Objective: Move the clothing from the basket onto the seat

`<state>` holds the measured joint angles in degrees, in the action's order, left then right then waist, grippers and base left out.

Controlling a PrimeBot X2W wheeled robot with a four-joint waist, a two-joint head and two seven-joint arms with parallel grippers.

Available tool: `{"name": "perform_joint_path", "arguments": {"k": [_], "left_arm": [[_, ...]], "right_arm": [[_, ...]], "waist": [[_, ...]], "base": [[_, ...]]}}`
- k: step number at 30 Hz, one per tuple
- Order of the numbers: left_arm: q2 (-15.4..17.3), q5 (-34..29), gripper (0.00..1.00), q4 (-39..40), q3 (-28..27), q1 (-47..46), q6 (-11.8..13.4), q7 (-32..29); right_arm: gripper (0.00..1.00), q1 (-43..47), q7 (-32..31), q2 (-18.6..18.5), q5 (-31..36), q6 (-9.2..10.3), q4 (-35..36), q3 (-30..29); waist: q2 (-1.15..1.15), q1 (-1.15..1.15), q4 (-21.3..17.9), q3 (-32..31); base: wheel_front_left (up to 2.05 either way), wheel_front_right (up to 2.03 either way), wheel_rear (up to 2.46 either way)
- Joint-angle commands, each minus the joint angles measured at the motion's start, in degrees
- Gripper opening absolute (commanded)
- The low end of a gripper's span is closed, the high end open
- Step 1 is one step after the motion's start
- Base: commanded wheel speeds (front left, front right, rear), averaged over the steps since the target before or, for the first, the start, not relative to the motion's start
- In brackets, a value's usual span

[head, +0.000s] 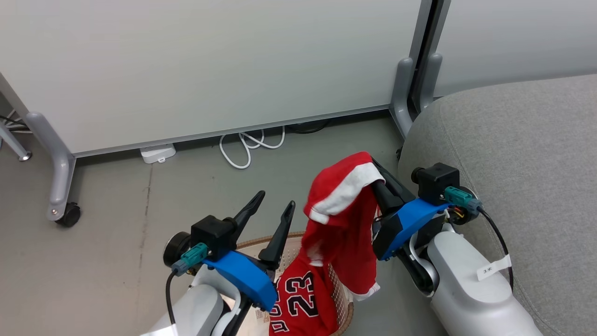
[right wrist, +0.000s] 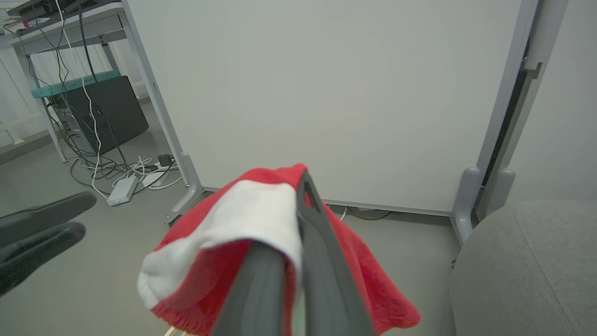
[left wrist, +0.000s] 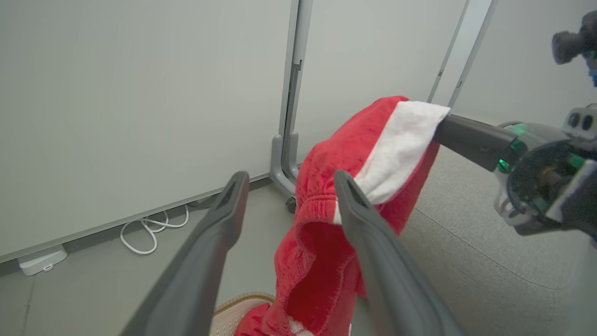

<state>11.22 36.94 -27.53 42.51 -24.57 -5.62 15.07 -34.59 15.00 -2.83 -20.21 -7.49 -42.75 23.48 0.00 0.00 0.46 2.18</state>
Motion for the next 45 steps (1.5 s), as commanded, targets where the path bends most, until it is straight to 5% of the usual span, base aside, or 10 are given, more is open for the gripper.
{"name": "perform_joint_path", "arguments": {"k": [1, 13, 24, 45], "left_arm": [[0.54, -2.45, 1.0, 1.12, -2.57, 1.82, 0.02, 0.14], [-0.73, -11.11, 1.0, 5.3, -13.04, 9.62, -1.37, 0.15], [-2.2, -13.77, 1.0, 5.19, -15.39, 10.88, -1.99, 0.15], [-2.66, -14.14, 1.0, 5.81, -15.4, 11.32, -1.86, 0.15]], "right_arm": [[0.0, 0.63, 0.28, -0.1, 0.34, -0.01, 0.38, -0.25], [0.0, 1.29, 0.27, -0.1, 1.03, -0.01, 0.51, -0.89], [0.0, 1.71, 0.28, -0.1, 0.46, -0.01, 0.98, -0.32], [0.0, 1.72, 0.25, -0.09, 0.1, -0.01, 2.44, -1.08]], "waist": [[0.0, 0.0, -0.09, 0.11], [0.0, 0.0, -0.11, -0.2], [0.0, 0.0, -0.84, -0.16], [0.0, 0.0, -15.03, 0.9]], "base": [[0.0, 0.0, 0.0], [0.0, 0.0, 0.0], [0.0, 0.0, 0.0], [0.0, 0.0, 0.0]]}}
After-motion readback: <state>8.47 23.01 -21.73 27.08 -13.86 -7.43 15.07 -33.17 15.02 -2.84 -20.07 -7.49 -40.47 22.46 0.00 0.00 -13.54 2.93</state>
